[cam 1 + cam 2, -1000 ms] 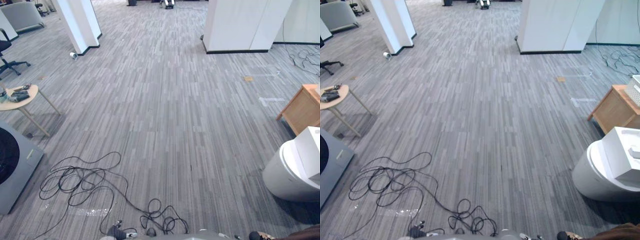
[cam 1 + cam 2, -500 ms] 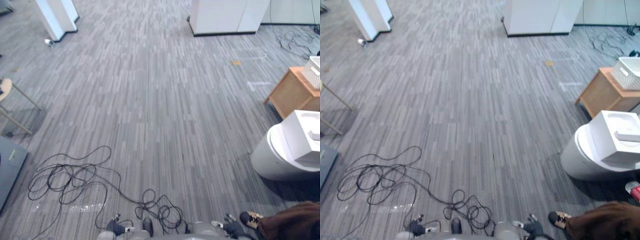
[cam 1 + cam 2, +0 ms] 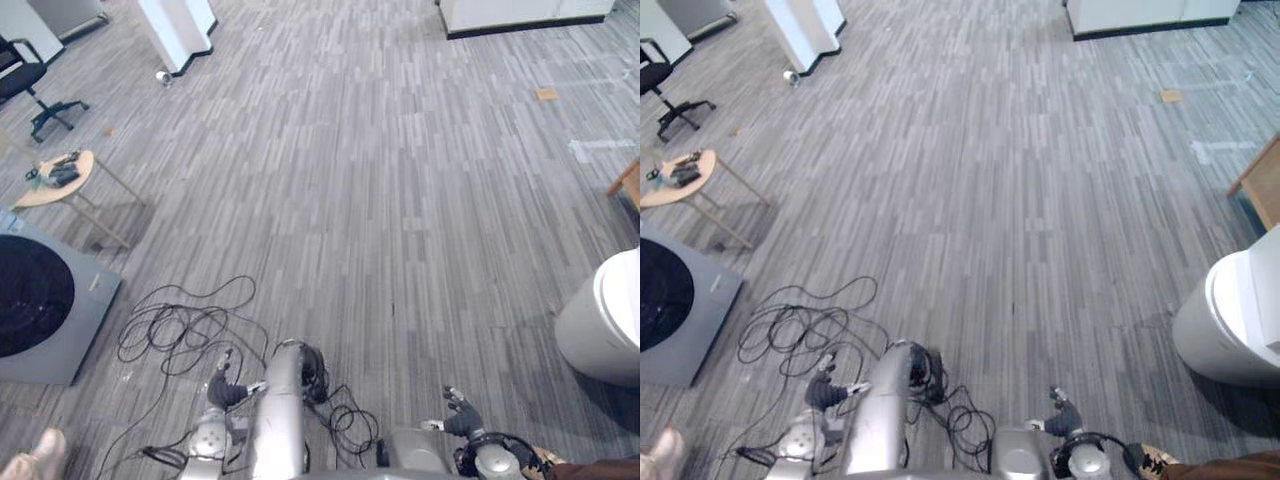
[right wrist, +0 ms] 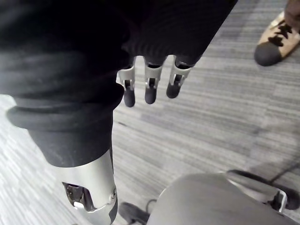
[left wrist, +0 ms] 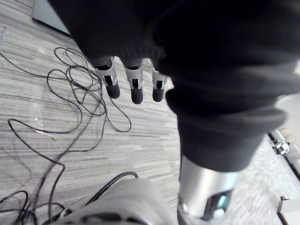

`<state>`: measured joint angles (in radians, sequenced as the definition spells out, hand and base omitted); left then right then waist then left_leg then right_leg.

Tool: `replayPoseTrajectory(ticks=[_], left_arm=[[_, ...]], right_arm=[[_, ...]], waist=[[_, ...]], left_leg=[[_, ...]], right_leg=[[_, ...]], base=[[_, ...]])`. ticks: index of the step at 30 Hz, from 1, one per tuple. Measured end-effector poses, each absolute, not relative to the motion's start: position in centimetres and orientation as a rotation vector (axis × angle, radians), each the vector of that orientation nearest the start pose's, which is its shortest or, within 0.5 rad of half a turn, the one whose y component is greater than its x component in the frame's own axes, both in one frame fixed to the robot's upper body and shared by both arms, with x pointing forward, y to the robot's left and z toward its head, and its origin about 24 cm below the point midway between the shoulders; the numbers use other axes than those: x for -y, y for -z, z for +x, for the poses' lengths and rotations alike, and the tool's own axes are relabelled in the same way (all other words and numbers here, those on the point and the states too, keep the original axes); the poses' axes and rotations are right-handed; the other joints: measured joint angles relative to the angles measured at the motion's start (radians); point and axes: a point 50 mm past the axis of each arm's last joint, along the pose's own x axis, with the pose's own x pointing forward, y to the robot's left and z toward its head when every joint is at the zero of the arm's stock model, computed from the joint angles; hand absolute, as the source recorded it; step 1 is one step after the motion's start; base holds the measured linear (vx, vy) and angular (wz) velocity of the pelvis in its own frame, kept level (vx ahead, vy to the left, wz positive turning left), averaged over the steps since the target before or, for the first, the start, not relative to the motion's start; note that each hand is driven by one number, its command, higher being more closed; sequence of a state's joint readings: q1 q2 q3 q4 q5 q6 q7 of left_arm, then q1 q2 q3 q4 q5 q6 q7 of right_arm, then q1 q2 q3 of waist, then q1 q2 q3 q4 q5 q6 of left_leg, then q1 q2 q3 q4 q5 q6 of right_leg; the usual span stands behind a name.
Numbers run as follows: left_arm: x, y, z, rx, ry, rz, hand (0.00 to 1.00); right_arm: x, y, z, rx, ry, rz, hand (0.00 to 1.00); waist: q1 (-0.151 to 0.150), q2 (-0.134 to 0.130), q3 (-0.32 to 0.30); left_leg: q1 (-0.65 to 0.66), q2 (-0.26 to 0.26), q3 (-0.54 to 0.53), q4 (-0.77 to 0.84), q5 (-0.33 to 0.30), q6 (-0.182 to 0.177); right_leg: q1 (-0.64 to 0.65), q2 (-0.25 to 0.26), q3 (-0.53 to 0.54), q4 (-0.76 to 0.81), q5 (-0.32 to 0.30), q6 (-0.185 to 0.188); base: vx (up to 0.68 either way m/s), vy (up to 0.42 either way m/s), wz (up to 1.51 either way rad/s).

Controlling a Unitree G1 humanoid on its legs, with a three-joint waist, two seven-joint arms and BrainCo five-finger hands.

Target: Organize washtable

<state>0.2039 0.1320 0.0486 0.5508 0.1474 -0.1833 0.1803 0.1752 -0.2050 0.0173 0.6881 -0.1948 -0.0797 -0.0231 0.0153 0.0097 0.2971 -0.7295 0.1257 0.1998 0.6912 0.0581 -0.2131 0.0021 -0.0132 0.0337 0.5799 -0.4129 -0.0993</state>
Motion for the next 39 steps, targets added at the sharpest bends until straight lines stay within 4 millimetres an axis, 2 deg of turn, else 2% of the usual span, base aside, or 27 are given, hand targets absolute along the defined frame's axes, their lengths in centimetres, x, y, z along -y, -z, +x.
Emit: replayPoseTrajectory(ticks=[2, 5, 7, 8, 9, 10, 11, 12, 13, 14, 15, 16, 17, 19, 21, 22, 23, 25, 26, 28, 30, 31, 32, 35, 37, 38, 39], left_arm=[[-20.7, 9.8, 14.5, -0.573, -0.218, 0.276, 0.0], [-19.8, 10.4, 13.2, -0.612, -0.219, 0.242, 0.0], [-20.0, 10.4, 13.3, -0.608, -0.228, 0.239, 0.0], [-20.0, 10.5, 13.3, -0.615, -0.23, 0.232, 0.0], [-20.0, 11.0, 12.9, -0.638, -0.232, 0.222, 0.0], [-20.0, 11.4, 12.5, -0.662, -0.231, 0.221, 0.0], [-20.6, 12.6, 11.4, -0.737, -0.243, 0.227, 0.0], [-20.9, 12.9, 11.3, -0.766, -0.242, 0.236, 0.0], [-21.3, 13.2, 11.9, -0.783, -0.247, 0.24, 0.0], [-21.5, 13.1, 12.2, -0.778, -0.254, 0.236, 0.0], [-21.5, 13.1, 12.3, -0.776, -0.243, 0.238, 0.0], [-21.4, 13.1, 12.4, -0.775, -0.238, 0.238, 0.0], [-21.1, 13.4, 12.3, -0.791, -0.229, 0.233, 0.0], [-21.2, 13.4, 12.3, -0.794, -0.228, 0.237, 0.0], [-21.1, 13.4, 12.4, -0.795, -0.217, 0.242, 0.0], [-21.1, 13.4, 12.4, -0.797, -0.213, 0.243, 0.0], [-20.9, 13.6, 12.2, -0.814, -0.191, 0.255, 0.0], [-20.9, 13.9, 11.9, -0.84, -0.184, 0.261, 0.0], [-20.8, 14.0, 11.8, -0.852, -0.174, 0.264, 0.0], [-20.6, 14.0, 11.8, -0.854, -0.139, 0.272, 0.0], [-20.5, 14.0, 11.9, -0.853, -0.133, 0.273, 0.0], [-20.3, 13.9, 12.5, -0.838, -0.132, 0.266, 0.0], [-20.3, 13.8, 12.7, -0.833, -0.134, 0.261, 0.0], [-19.8, 13.5, 13.9, -0.805, -0.135, 0.237, 0.0], [-19.7, 13.7, 13.8, -0.819, -0.155, 0.206, 0.0], [-19.5, 14.0, 13.6, -0.84, -0.172, 0.183, 0.0], [-18.8, 14.2, 13.5, -0.85, -0.163, 0.165, 0.0]], right_arm=[[22.3, 11.7, 14.2, -0.774, 0.004, -0.394, 0.0], [23.1, 11.5, 14.1, -0.769, 0.012, -0.415, 0.0], [23.4, 11.2, 14.6, -0.753, 0.024, -0.415, 0.0], [23.5, 11.1, 14.8, -0.747, 0.034, -0.401, 0.0], [23.7, 11.2, 14.6, -0.755, 0.053, -0.375, 0.0], [23.8, 11.3, 14.6, -0.765, 0.062, -0.363, 0.0], [24.0, 12.0, 13.6, -0.813, 0.101, -0.323, 0.0], [23.9, 12.4, 13.2, -0.833, 0.115, -0.305, 0.0], [23.3, 12.9, 12.9, -0.86, 0.119, -0.275, 0.0], [22.4, 12.9, 13.6, -0.844, 0.088, -0.269, 0.0], [21.1, 12.7, 14.6, -0.817, 0.045, -0.256, 0.0], [20.6, 12.6, 15.2, -0.799, 0.022, -0.259, 0.0], [20.1, 12.1, 16.2, -0.758, -0.002, -0.265, 0.0], [19.7, 11.5, 17.1, -0.713, -0.02, -0.273, 0.0], [19.5, 11.4, 17.3, -0.707, -0.023, -0.272, 0.0], [19.5, 11.5, 17.2, -0.709, -0.021, -0.271, 0.0], [19.6, 11.7, 16.6, -0.722, -0.013, -0.268, 0.0], [19.4, 11.8, 16.2, -0.727, -0.011, -0.257, 0.0], [19.4, 11.9, 15.8, -0.732, 0.002, -0.235, 0.0], [19.7, 11.8, 14.8, -0.731, 0.03, -0.215, 0.0], [20.0, 11.7, 14.4, -0.725, 0.072, -0.187, 0.0], [20.6, 11.7, 14.3, -0.726, 0.119, -0.172, 0.0], [20.9, 11.7, 14.3, -0.727, 0.139, -0.166, 0.0], [21.4, 12.3, 13.7, -0.768, 0.213, -0.114, 0.0], [21.3, 13.0, 12.8, -0.807, 0.278, -0.055, 0.0], [21.3, 13.4, 12.1, -0.838, 0.303, -0.028, 0.0], [21.3, 13.5, 12.0, -0.839, 0.325, -0.007, 0.0]], waist=[[0.002, 0.012, 0.004], [0.001, 0.064, -0.021], [0.002, 0.075, -0.032], [0.002, 0.08, -0.035], [0.005, 0.071, -0.048], [0.01, 0.062, -0.058], [0.012, 0.054, -0.103], [0.004, 0.047, -0.129], [0.003, 0.012, -0.15], [0.004, 0.009, -0.152], [0.004, 0.009, -0.162], [0.014, 0.01, -0.165], [0.04, 0.014, -0.165], [0.054, 0.015, -0.167], [0.031, 0.016, -0.192], [0.022, 0.02, -0.192], [0.0, 0.017, -0.192], [0.0, 0.01, -0.19], [-0.003, 0.012, -0.187], [-0.021, 0.025, -0.176], [-0.058, 0.02, -0.155], [-0.068, 0.01, -0.119], [-0.069, 0.005, -0.11], [-0.069, -0.005, -0.066], [-0.064, -0.032, -0.04], [-0.056, -0.047, -0.022], [-0.058, -0.027, -0.018]], left_leg=[[0.141, -0.025, -0.008, -0.333, 0.0, 0.0], [0.258, -0.022, -0.037, -0.441, -0.006, 0.021], [0.245, -0.025, -0.037, -0.419, -0.007, 0.033], [0.228, -0.024, -0.034, -0.381, -0.013, 0.082], [0.201, -0.024, -0.019, -0.316, -0.027, 0.106], [0.193, -0.026, 0.003, -0.283, -0.027, 0.106], [0.178, -0.028, 0.04, -0.226, -0.008, 0.166], [0.176, -0.051, 0.06, -0.186, -0.038, 0.283], [0.165, -0.081, 0.088, -0.145, -0.087, 0.325], [0.165, -0.082, 0.096, -0.131, -0.117, 0.344], [0.17, -0.075, 0.096, -0.133, -0.13, 0.355], [0.178, -0.07, 0.096, -0.137, -0.135, 0.362], [0.206, -0.053, 0.099, -0.143, -0.146, 0.365], [0.268, -0.043, 0.114, -0.163, -0.171, 0.356], [0.341, -0.074, 0.104, -0.247, -0.195, 0.326], [0.367, -0.082, 0.1, -0.286, -0.199, 0.319], [0.43, -0.113, 0.079, -0.37, -0.194, 0.313], [0.498, -0.136, 0.073, -0.424, -0.197, 0.316], [0.564, -0.147, 0.065, -0.473, -0.201, 0.323], [0.651, -0.146, 0.036, -0.522, -0.201, 0.323], [0.717, -0.14, 0.014, -0.547, -0.2, 0.318], [0.761, -0.131, 0.011, -0.54, -0.204, 0.297], [0.769, -0.125, 0.011, -0.534, -0.208, 0.291], [0.801, -0.073, -0.005, -0.509, -0.248, 0.234], [0.842, -0.055, -0.024, -0.48, -0.312, 0.185], [0.875, -0.038, -0.034, -0.463, -0.348, 0.156], [0.883, -0.02, -0.032, -0.461, -0.355, 0.138]], right_leg=[[0.086, 0.044, 0.03, -0.067, 0.0, 0.0], [0.192, 0.112, 0.088, -0.165, -0.003, 0.005], [0.198, 0.119, 0.135, -0.188, -0.023, 0.024], [0.202, 0.113, 0.165, -0.191, -0.037, 0.045], [0.208, 0.083, 0.198, -0.192, -0.066, 0.084], [0.214, 0.059, 0.206, -0.192, -0.08, 0.104], [0.224, 0.008, 0.208, -0.171, -0.1, 0.141], [0.219, -0.016, 0.209, -0.146, -0.103, 0.146], [0.185, -0.049, 0.219, -0.078, -0.071, 0.183], [0.154, -0.048, 0.231, -0.025, -0.005, 0.186], [0.107, -0.042, 0.255, 0.039, 0.08, 0.164], [0.081, -0.045, 0.266, 0.06, 0.094, 0.153], [0.04, -0.061, 0.281, 0.083, 0.107, 0.152], [-0.01, -0.073, 0.285, 0.068, 0.222, 0.11], [-0.055, -0.083, 0.195, 0.141, 0.404, 0.081], [-0.069, -0.088, 0.162, 0.169, 0.456, 0.073], [-0.095, -0.108, 0.108, 0.241, 0.559, 0.086], [-0.143, -0.122, 0.07, 0.378, 0.472, 0.091], [-0.19, -0.12, 0.033, 0.481, 0.383, 0.092], [-0.262, -0.088, -0.034, 0.578, 0.3, 0.086], [-0.34, -0.05, -0.062, 0.564, 0.234, 0.106], [-0.392, -0.032, -0.05, 0.459, 0.205, 0.133], [-0.411, -0.027, -0.043, 0.406, 0.202, 0.137], [-0.452, -0.002, 0.018, 0.047, 0.225, 0.188], [-0.38, -0.032, 0.095, -0.239, 0.282, 0.22], [-0.341, -0.028, 0.064, -0.271, 0.422, 0.219], [-0.34, -0.008, 0.046, -0.249, 0.411, 0.215]], base=[[0.27, -0.032, -0.47], [0.42, 0.102, -0.61], [0.4, 0.192, -0.77], [0.5, 0.297, -1.02], [0.53, 0.319, -0.88], [0.71, 0.4, -1.02], [0.63, 0.34, -0.62], [0.85, 0.417, -0.38], [0.63, 0.287, -0.08], [0.85, 0.393, -0.23], [0.52, 0.243, -0.43], [0.6, 0.303, -0.81], [0.33, 0.188, -0.98], [0.3, 0.182, -0.69], [0.24, 0.124, 0.12], [0.27, 0.134, 0.49], [0.22, 0.1, 0.4], [0.19, 0.062, 0.2], [0.16, 0.023, 0.05], [0.2, -0.034, 0.29], [0.2, -0.14, 0.54], [0.19, -0.178, 0.31], [0.25, -0.273, 0.16], [0.21, -0.221, 0.08], [0.29, -0.307, 0.11], [0.37, -0.376, 0.12], [0.3, -0.289, 0.08]])
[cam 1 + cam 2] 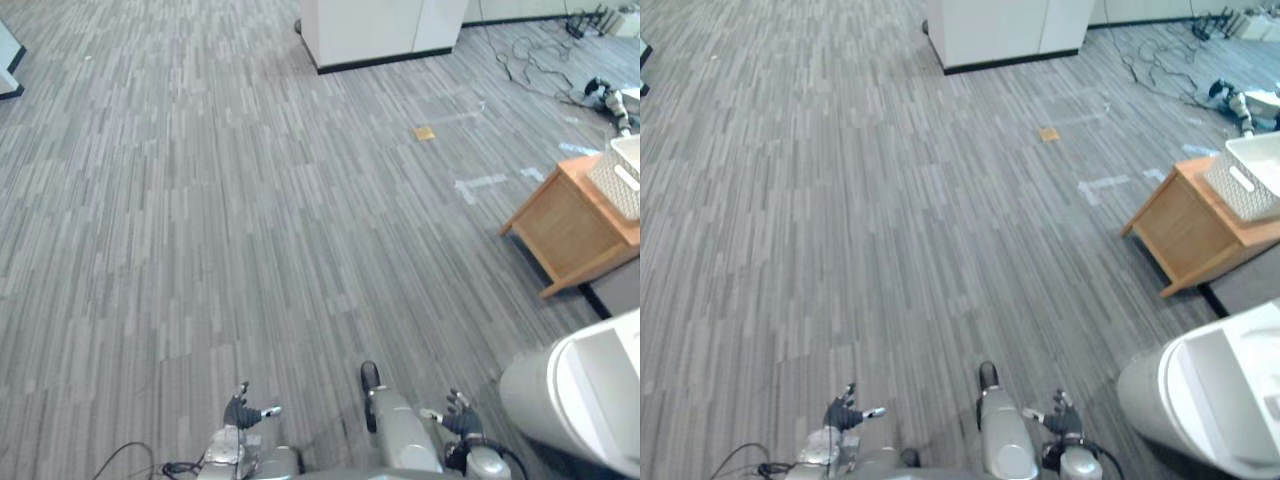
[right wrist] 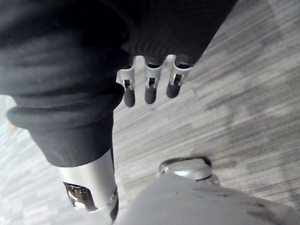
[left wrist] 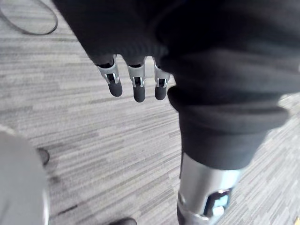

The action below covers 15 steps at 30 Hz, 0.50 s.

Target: Organize washtable

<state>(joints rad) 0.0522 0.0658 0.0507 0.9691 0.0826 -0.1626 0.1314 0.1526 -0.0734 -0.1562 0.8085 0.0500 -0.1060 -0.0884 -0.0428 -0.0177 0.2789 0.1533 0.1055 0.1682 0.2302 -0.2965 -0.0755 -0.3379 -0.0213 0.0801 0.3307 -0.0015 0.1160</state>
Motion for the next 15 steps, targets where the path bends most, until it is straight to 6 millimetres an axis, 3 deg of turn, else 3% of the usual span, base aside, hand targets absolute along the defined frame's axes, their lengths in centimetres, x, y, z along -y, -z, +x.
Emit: replayPoseTrajectory(ticks=[3, 7, 8, 11, 12, 15], left_arm=[[-17.5, 14.0, 14.6, -0.828, -0.139, 0.14, 0.0], [-16.1, 13.9, 15.3, -0.816, -0.133, 0.075, 0.0], [-15.7, 13.9, 15.2, -0.82, -0.136, 0.055, 0.0], [-15.4, 14.7, 13.3, -0.88, -0.147, 0.026, 0.0], [-15.5, 14.9, 12.7, -0.897, -0.154, 0.018, 0.0], [-15.6, 15.3, 11.4, -0.929, -0.158, 0.02, 0.0]], right_arm=[[21.5, 13.8, 10.7, -0.866, 0.386, 0.048, 0.0], [21.6, 14.4, 8.4, -0.919, 0.423, 0.072, 0.0], [21.7, 14.7, 7.6, -0.956, 0.43, 0.078, 0.0], [22.4, 14.8, 6.8, -0.984, 0.421, 0.067, 0.0], [22.5, 14.9, 6.7, -0.989, 0.425, 0.07, 0.0], [22.7, 14.8, 6.9, -0.987, 0.424, 0.075, 0.0]], waist=[[-0.003, 0.015, 0.01], [-0.008, 0.028, -0.005], [-0.01, 0.036, -0.034], [-0.034, 0.073, -0.091], [-0.034, 0.079, -0.11], [-0.034, 0.086, -0.167]], left_leg=[[0.028, 0.021, 0.009, 0.033, 0.001, 0.001], [0.094, 0.034, -0.059, -0.019, -0.028, -0.006], [0.104, 0.038, -0.092, -0.063, -0.045, -0.023], [0.115, 0.071, -0.13, -0.122, -0.036, -0.011], [0.117, 0.077, -0.143, -0.127, -0.01, -0.007], [0.071, 0.1, -0.203, -0.101, 0.087, -0.047]], right_leg=[[-0.007, 0.034, -0.018, 0.129, -0.068, -0.081], [-0.022, 0.018, -0.065, 0.324, -0.21, -0.097], [-0.047, 0.005, -0.085, 0.383, -0.255, -0.104], [-0.045, 0.011, -0.14, 0.402, -0.311, -0.108], [-0.042, 0.019, -0.148, 0.404, -0.331, -0.122], [-0.01, 0.034, -0.176, 0.362, -0.365, -0.146]], base=[[0.24, -0.199, 0.21], [0.19, -0.189, 0.56], [0.18, -0.161, 0.59], [0.22, -0.154, 0.56], [0.28, -0.174, 0.39], [0.35, -0.23, 0.5]])
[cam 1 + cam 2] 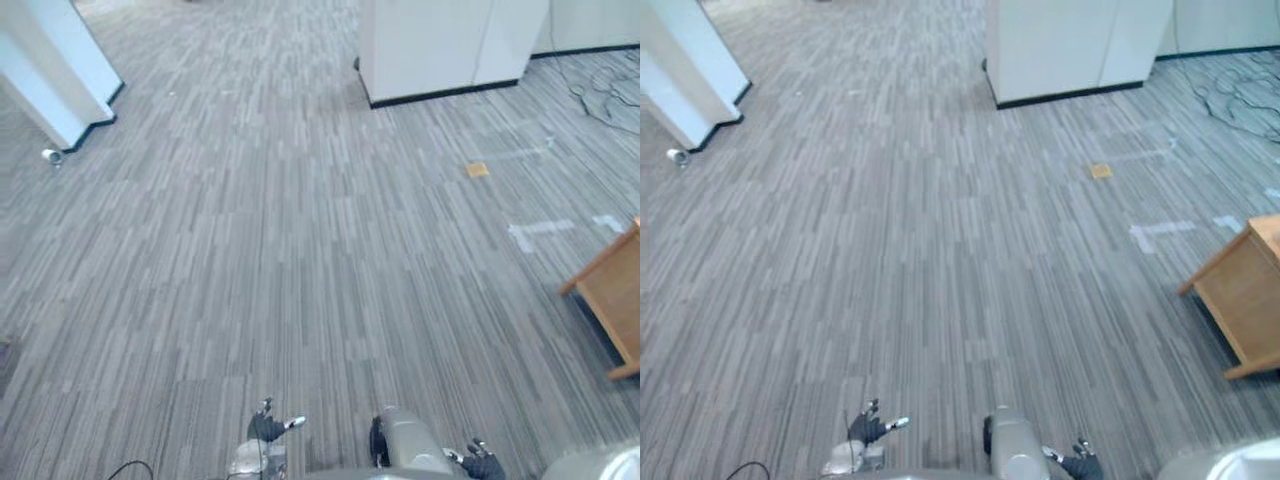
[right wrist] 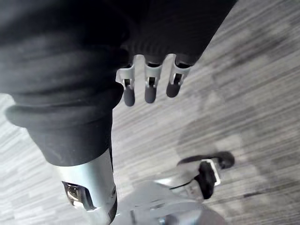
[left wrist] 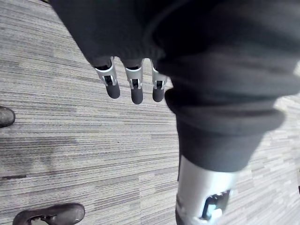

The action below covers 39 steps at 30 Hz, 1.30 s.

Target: Organize washtable

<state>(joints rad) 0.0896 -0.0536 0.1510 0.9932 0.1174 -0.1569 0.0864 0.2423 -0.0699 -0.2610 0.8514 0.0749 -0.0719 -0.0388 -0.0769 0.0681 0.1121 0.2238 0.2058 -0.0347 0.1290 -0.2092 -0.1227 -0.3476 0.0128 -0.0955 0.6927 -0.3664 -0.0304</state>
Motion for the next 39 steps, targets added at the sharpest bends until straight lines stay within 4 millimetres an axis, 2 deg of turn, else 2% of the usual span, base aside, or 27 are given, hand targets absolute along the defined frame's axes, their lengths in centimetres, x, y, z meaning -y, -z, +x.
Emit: replayPoseTrajectory(ticks=[2, 5, 6, 8, 9, 10, 12, 13, 15, 16, 17, 18, 19, 20, 21, 22, 23, 27, 29, 30, 31, 33, 34, 35, 37, 38, 39], left_arm=[[-15.6, 15.3, 11.5, -0.926, -0.129, 0.045, 0.0], [-16.5, 15.3, 11.3, -0.931, -0.124, 0.08, 0.0], [-17.1, 15.2, 11.3, -0.931, -0.123, 0.103, 0.0], [-18.5, 14.7, 12.0, -0.9, -0.135, 0.148, 0.0], [-19.9, 13.9, 13.0, -0.85, -0.156, 0.192, 0.0], [-20.7, 13.3, 13.6, -0.819, -0.168, 0.219, 0.0], [-21.7, 11.0, 16.9, -0.676, -0.191, 0.282, 0.0], [-21.2, 9.6, 19.5, -0.597, -0.197, 0.323, 0.0], [-20.7, 8.3, 21.9, -0.525, -0.198, 0.366, 0.0], [-20.9, 8.0, 22.1, -0.502, -0.203, 0.37, 0.0], [-21.2, 8.1, 21.8, -0.505, -0.212, 0.371, 0.0], [-21.7, 8.8, 20.3, -0.541, -0.237, 0.365, 0.0], [-21.9, 9.3, 19.4, -0.564, -0.247, 0.364, 0.0], [-22.0, 10.3, 17.7, -0.621, -0.261, 0.355, 0.0], [-22.8, 10.6, 17.2, -0.651, -0.283, 0.362, 0.0], [-22.8, 10.7, 17.0, -0.653, -0.297, 0.347, 0.0], [-22.6, 10.7, 17.0, -0.652, -0.297, 0.341, 0.0], [-22.7, 12.6, 13.4, -0.778, -0.368, 0.255, 0.0], [-22.2, 13.5, 11.2, -0.84, -0.373, 0.214, 0.0], [-22.2, 13.6, 10.9, -0.851, -0.383, 0.204, 0.0], [-22.2, 13.9, 10.4, -0.87, -0.401, 0.184, 0.0], [-22.2, 14.1, 10.0, -0.888, -0.415, 0.171, 0.0], [-22.2, 14.1, 10.0, -0.889, -0.414, 0.171, 0.0], [-21.5, 14.2, 10.6, -0.877, -0.37, 0.174, 0.0], [-20.9, 14.0, 11.2, -0.857, -0.305, 0.197, 0.0], [-20.1, 13.9, 11.7, -0.84, -0.221, 0.226, 0.0], [-19.1, 13.7, 12.5, -0.809, -0.132, 0.244, 0.0]], right_arm=[[22.7, 14.8, 7.3, -0.982, 0.418, 0.074, 0.0], [22.8, 14.6, 8.4, -0.949, 0.407, 0.067, 0.0], [22.8, 14.5, 8.7, -0.936, 0.41, 0.073, 0.0], [23.0, 14.4, 8.9, -0.927, 0.415, 0.074, 0.0], [22.8, 14.4, 8.9, -0.931, 0.407, 0.074, 0.0], [22.6, 14.5, 8.8, -0.934, 0.401, 0.07, 0.0], [22.8, 14.5, 8.0, -0.942, 0.405, 0.056, 0.0], [23.3, 14.4, 8.0, -0.944, 0.416, 0.035, 0.0], [24.0, 14.0, 8.8, -0.923, 0.413, 0.002, 0.0], [24.2, 13.8, 9.3, -0.911, 0.406, -0.01, 0.0], [24.4, 13.8, 9.3, -0.912, 0.401, -0.022, 0.0], [24.5, 13.9, 8.8, -0.922, 0.404, -0.026, 0.0], [24.7, 13.8, 8.5, -0.927, 0.406, -0.031, 0.0], [25.0, 14.1, 7.4, -0.961, 0.415, -0.042, 0.0], [24.2, 14.4, 7.2, -0.981, 0.399, -0.021, 0.0], [24.2, 14.4, 7.1, -0.976, 0.404, -0.019, 0.0], [24.3, 14.4, 7.2, -0.973, 0.41, -0.017, 0.0], [24.4, 14.0, 8.3, -0.926, 0.408, -0.019, 0.0], [25.1, 13.8, 9.0, -0.908, 0.434, -0.02, 0.0], [25.4, 13.8, 9.1, -0.908, 0.444, -0.015, 0.0], [25.6, 13.7, 9.0, -0.91, 0.456, -0.012, 0.0], [25.7, 13.9, 8.6, -0.932, 0.452, -0.011, 0.0], [25.7, 14.0, 8.6, -0.933, 0.452, -0.011, 0.0], [25.2, 14.0, 9.4, -0.932, 0.413, -0.008, 0.0], [24.6, 14.1, 10.2, -0.932, 0.368, -0.021, 0.0], [23.9, 13.9, 11.3, -0.913, 0.327, -0.031, 0.0], [23.3, 13.8, 12.0, -0.898, 0.298, -0.035, 0.0]], waist=[[-0.001, -0.004, -0.013], [0.008, -0.007, -0.015], [0.009, -0.011, -0.015], [0.016, -0.02, -0.008], [0.022, -0.045, 0.007], [0.028, -0.056, 0.012], [0.036, -0.077, 0.032], [0.038, -0.077, 0.041], [0.038, -0.076, 0.07], [0.041, -0.072, 0.08], [0.04, -0.066, 0.09], [0.044, -0.056, 0.094], [0.053, -0.038, 0.088], [0.063, 0.004, 0.087], [0.046, -0.038, 0.085], [0.041, -0.043, 0.095], [0.044, -0.043, 0.102], [0.063, -0.035, 0.117], [0.068, -0.02, 0.099], [0.07, -0.033, 0.091], [0.074, -0.027, 0.072], [0.074, -0.039, 0.045], [0.073, -0.039, 0.044], [0.073, -0.034, 0.032], [0.081, -0.028, 0.019], [0.086, -0.022, -0.005], [0.085, -0.022, -0.009]], left_leg=[[-0.063, 0.004, -0.063, 0.105, 0.019, -0.013], [-0.214, 0.009, -0.11, 0.439, 0.06, -0.031], [-0.282, 0.024, -0.098, 0.596, 0.106, -0.015], [-0.378, 0.059, -0.017, 0.834, 0.093, 0.017], [-0.412, 0.093, 0.084, 0.936, 0.068, 0.061], [-0.426, 0.108, 0.131, 0.968, 0.058, 0.077], [-0.51, 0.124, 0.217, 1.056, 0.039, 0.109], [-0.587, 0.096, 0.229, 1.073, 0.028, 0.127], [-0.677, 0.03, 0.248, 1.019, 0.027, 0.128], [-0.699, 0.006, 0.264, 0.949, 0.03, 0.122], [-0.701, -0.024, 0.277, 0.804, 0.036, 0.113], [-0.663, -0.063, 0.285, 0.56, 0.089, 0.085], [-0.619, -0.075, 0.276, 0.389, 0.165, 0.079], [-0.562, -0.086, 0.243, 0.188, 0.329, 0.128], [-0.546, -0.126, 0.272, 0.147, 0.313, 0.099], [-0.553, -0.14, 0.278, 0.139, 0.314, 0.099], [-0.565, -0.141, 0.278, 0.162, 0.309, 0.105], [-0.677, -0.074, 0.266, 0.498, 0.17, 0.127], [-0.717, -0.088, 0.22, 0.443, 0.164, 0.119], [-0.713, -0.095, 0.244, 0.458, 0.147, 0.125], [-0.722, -0.104, 0.277, 0.482, 0.1, 0.133], [-0.72, -0.126, 0.344, 0.507, 0.036, 0.16], [-0.72, -0.126, 0.345, 0.508, 0.034, 0.161], [-0.692, -0.138, 0.368, 0.526, -0.008, 0.19], [-0.649, -0.137, 0.38, 0.504, -0.021, 0.202], [-0.61, -0.145, 0.385, 0.454, -0.025, 0.205], [-0.53, -0.171, 0.381, 0.355, -0.032, 0.207]], right_leg=[[0.029, 0.009, -0.013, -0.039, -0.005, -0.013], [0.102, 0.033, -0.037, -0.095, -0.008, -0.058], [0.135, 0.041, -0.047, -0.112, -0.008, -0.085], [0.202, 0.042, -0.057, -0.147, -0.005, -0.102], [0.268, 0.031, -0.058, -0.18, -0.005, -0.103], [0.298, 0.022, -0.059, -0.194, -0.005, -0.103], [0.38, 0.003, -0.049, -0.227, -0.005, -0.103], [0.405, -0.011, -0.039, -0.239, -0.011, -0.104], [0.426, -0.045, -0.021, -0.225, -0.04, -0.1], [0.439, -0.068, -0.006, -0.22, -0.063, -0.071], [0.476, -0.088, 0.013, -0.226, -0.088, -0.04], [0.507, -0.095, 0.048, -0.227, -0.129, -0.019], [0.522, -0.078, 0.081, -0.225, -0.16, -0.012], [0.545, -0.048, 0.153, -0.199, -0.211, 0.01], [0.54, -0.057, 0.228, -0.196, -0.219, -0.011], [0.527, -0.047, 0.265, -0.22, -0.205, -0.007], [0.528, -0.048, 0.27, -0.223, -0.193, -0.01], [0.61, -0.03, 0.37, -0.277, -0.164, 0.003], [0.624, -0.058, 0.438, -0.326, -0.167, 0.009], [0.616, -0.084, 0.455, -0.327, -0.167, 0.013], [0.568, -0.104, 0.491, -0.262, -0.157, 0.031], [0.496, -0.139, 0.534, -0.139, -0.12, 0.084], [0.495, -0.14, 0.536, -0.137, -0.119, 0.085], [0.48, -0.137, 0.598, -0.093, -0.008, 0.102], [0.466, -0.113, 0.653, -0.051, 0.12, 0.134], [0.428, -0.091, 0.649, -0.002, 0.253, 0.187], [0.385, -0.071, 0.613, 0.074, 0.433, 0.252]], base=[[0.26, -0.157, 0.49], [0.29, -0.109, 0.18], [0.3, -0.082, 0.14], [0.28, -0.035, 0.14], [0.27, -0.009, 0.19], [0.27, 0.01, 0.33], [0.27, 0.077, 0.49], [0.18, 0.097, 0.51], [0.21, 0.176, 0.14], [0.38, 0.322, -0.41], [0.4, 0.298, -0.67], [0.43, 0.286, -0.63], [0.4, 0.255, -0.71], [0.36, 0.197, -0.22], [0.36, 0.206, 0.23], [0.22, 0.105, 0.57], [0.14, 0.087, 0.33], [0.28, 0.112, -0.26], [0.22, 0.199, -0.78], [0.32, 0.232, -0.84], [0.38, 0.217, -0.65], [0.43, 0.245, -0.46], [0.46, 0.261, -0.43], [0.45, 0.255, -0.43], [0.39, 0.232, -0.53], [0.45, 0.274, -0.35], [0.38, 0.223, -0.12]])
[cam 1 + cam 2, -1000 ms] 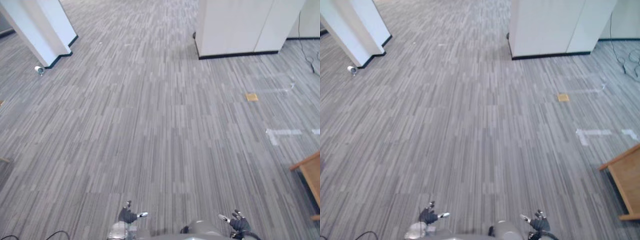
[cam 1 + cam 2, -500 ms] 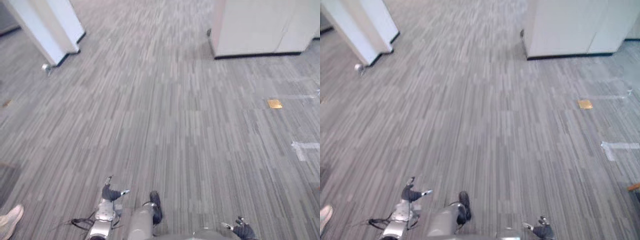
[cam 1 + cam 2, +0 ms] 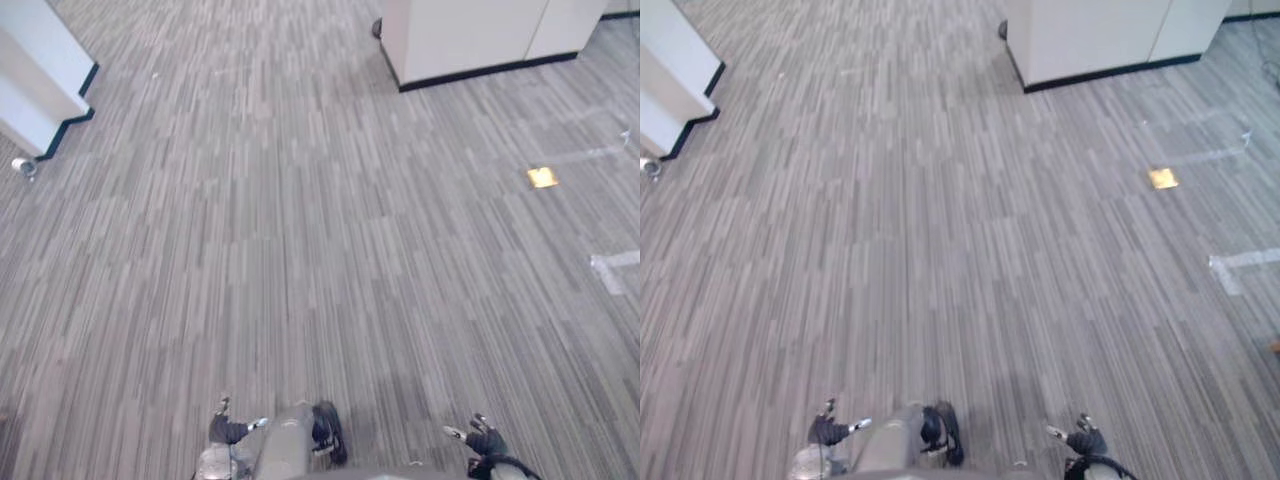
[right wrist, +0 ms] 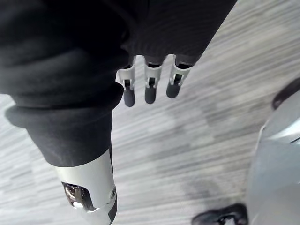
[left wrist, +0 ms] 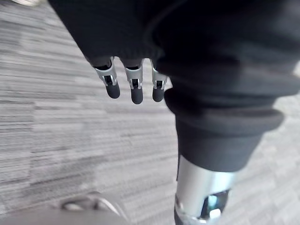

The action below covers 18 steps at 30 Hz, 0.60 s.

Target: Organize washtable

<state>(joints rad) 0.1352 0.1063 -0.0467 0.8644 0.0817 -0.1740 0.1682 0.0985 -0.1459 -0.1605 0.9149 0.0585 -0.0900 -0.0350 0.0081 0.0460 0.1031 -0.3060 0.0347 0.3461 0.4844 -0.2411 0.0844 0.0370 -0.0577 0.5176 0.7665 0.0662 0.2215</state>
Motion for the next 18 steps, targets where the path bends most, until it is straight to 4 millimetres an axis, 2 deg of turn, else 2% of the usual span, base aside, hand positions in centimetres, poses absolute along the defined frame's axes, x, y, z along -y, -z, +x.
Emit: replayPoseTrajectory(ticks=[1, 2, 3, 4, 5, 6, 7, 9, 10, 12, 13, 14, 15, 16, 17, 18], left_arm=[[-18.6, 13.6, 12.8, -0.796, -0.092, 0.246, 0.0], [-17.7, 13.6, 13.2, -0.785, -0.012, 0.261, 0.0], [-17.4, 13.7, 13.1, -0.792, 0.007, 0.264, 0.0], [-17.0, 13.9, 12.8, -0.806, 0.038, 0.269, 0.0], [-17.0, 14.0, 12.8, -0.811, 0.042, 0.271, 0.0], [-17.3, 14.2, 12.7, -0.831, 0.035, 0.275, 0.0], [-17.5, 14.2, 12.6, -0.834, 0.029, 0.276, 0.0], [-17.9, 14.4, 12.5, -0.853, 0.02, 0.282, 0.0], [-18.3, 14.4, 12.5, -0.859, -0.005, 0.27, 0.0], [-18.3, 14.6, 12.0, -0.878, -0.054, 0.227, 0.0], [-18.3, 14.6, 11.8, -0.878, -0.088, 0.196, 0.0], [-18.7, 14.4, 12.1, -0.867, -0.103, 0.195, 0.0], [-18.0, 14.6, 12.4, -0.882, -0.097, 0.176, 0.0], [-17.4, 14.6, 12.6, -0.873, -0.074, 0.166, 0.0], [-16.5, 14.4, 13.3, -0.851, -0.052, 0.153, 0.0], [-16.1, 14.3, 13.6, -0.843, -0.044, 0.146, 0.0]], right_arm=[[22.9, 13.8, 12.3, -0.89, 0.285, -0.033, 0.0], [22.1, 13.5, 13.1, -0.855, 0.264, -0.022, 0.0], [21.9, 13.4, 13.4, -0.842, 0.262, -0.018, 0.0], [21.9, 13.0, 13.7, -0.813, 0.263, -0.019, 0.0], [22.0, 12.9, 13.7, -0.801, 0.267, -0.019, 0.0], [22.1, 12.7, 13.2, -0.789, 0.28, -0.017, 0.0], [22.2, 12.8, 12.8, -0.792, 0.284, -0.016, 0.0], [22.2, 13.0, 11.8, -0.812, 0.292, -0.012, 0.0], [21.9, 13.2, 11.3, -0.828, 0.295, -0.004, 0.0], [21.4, 13.5, 10.5, -0.844, 0.307, 0.026, 0.0], [21.5, 13.6, 10.0, -0.857, 0.32, 0.036, 0.0], [21.2, 13.9, 9.5, -0.874, 0.324, 0.053, 0.0], [21.1, 14.1, 9.5, -0.888, 0.331, 0.066, 0.0], [21.2, 14.1, 9.4, -0.887, 0.348, 0.076, 0.0], [21.2, 14.2, 9.2, -0.889, 0.373, 0.096, 0.0], [21.3, 14.2, 9.0, -0.891, 0.384, 0.102, 0.0]], waist=[[-0.004, -0.004, 0.001], [-0.015, -0.02, 0.008], [-0.021, -0.023, 0.011], [-0.033, -0.021, 0.02], [-0.044, -0.016, 0.025], [-0.062, -0.007, 0.035], [-0.069, -0.009, 0.039], [-0.087, -0.02, 0.052], [-0.087, -0.044, 0.074], [-0.081, -0.051, 0.094], [-0.075, -0.046, 0.104], [-0.057, -0.092, 0.105], [-0.049, -0.071, 0.124], [-0.049, -0.062, 0.119], [-0.05, -0.061, 0.121], [-0.05, -0.06, 0.123]], left_leg=[[0.043, -0.014, -0.005, -0.048, 0.0, 0.0], [0.126, -0.041, -0.02, -0.103, 0.0, 0.002], [0.164, -0.05, -0.026, -0.124, -0.001, 0.003], [0.242, -0.065, -0.046, -0.173, -0.001, 0.003], [0.28, -0.067, -0.061, -0.194, -0.001, 0.003], [0.357, -0.067, -0.111, -0.238, 0.001, 0.0], [0.379, -0.067, -0.131, -0.249, 0.002, -0.001], [0.419, -0.067, -0.185, -0.26, 0.002, -0.001], [0.451, -0.064, -0.207, -0.263, 0.001, -0.003], [0.493, -0.033, -0.207, -0.264, -0.029, -0.051], [0.516, -0.017, -0.208, -0.253, -0.076, -0.106], [0.536, -0.027, -0.213, -0.233, -0.105, -0.13], [0.551, -0.003, -0.264, -0.185, -0.16, -0.156], [0.547, -0.001, -0.278, -0.186, -0.158, -0.157], [0.548, -0.034, -0.308, -0.178, -0.156, -0.153], [0.55, -0.054, -0.322, -0.182, -0.141, -0.129]], right_leg=[[-0.021, 0.013, -0.014, 0.059, 0.061, 0.033], [-0.1, 0.053, -0.058, 0.309, 0.034, 0.046], [-0.135, 0.062, -0.091, 0.397, 0.0, 0.037], [-0.206, 0.063, -0.178, 0.535, -0.066, -0.004], [-0.24, 0.063, -0.223, 0.582, -0.094, -0.028], [-0.317, 0.068, -0.313, 0.647, -0.155, -0.073], [-0.346, 0.073, -0.328, 0.65, -0.175, -0.073], [-0.433, 0.08, -0.332, 0.609, -0.214, -0.072], [-0.475, 0.09, -0.304, 0.546, -0.235, -0.059], [-0.51, 0.105, -0.261, 0.389, -0.262, -0.027], [-0.503, 0.107, -0.231, 0.218, -0.26, -0.021], [-0.451, 0.082, -0.196, 0.016, -0.219, -0.027], [-0.385, 0.076, -0.232, -0.111, -0.251, -0.074], [-0.379, 0.076, -0.245, -0.114, -0.255, -0.077], [-0.357, 0.054, -0.275, -0.11, -0.256, -0.094], [-0.357, 0.047, -0.29, -0.092, -0.258, -0.095]], base=[[0.43, 0.191, 0.19], [0.33, 0.095, 0.25], [0.38, 0.058, 0.33], [0.25, -0.001, 0.3], [0.29, -0.009, 0.69], [0.22, -0.023, 0.75], [0.27, -0.073, 1.09], [0.29, -0.174, 0.91], [0.32, -0.237, 0.76], [0.31, -0.211, 0.63], [0.36, -0.248, 0.37], [0.39, -0.298, 0.44], [0.3, -0.244, 0.34], [0.26, -0.18, 0.6], [0.2, -0.099, 0.58], [0.19, -0.085, 0.56]])
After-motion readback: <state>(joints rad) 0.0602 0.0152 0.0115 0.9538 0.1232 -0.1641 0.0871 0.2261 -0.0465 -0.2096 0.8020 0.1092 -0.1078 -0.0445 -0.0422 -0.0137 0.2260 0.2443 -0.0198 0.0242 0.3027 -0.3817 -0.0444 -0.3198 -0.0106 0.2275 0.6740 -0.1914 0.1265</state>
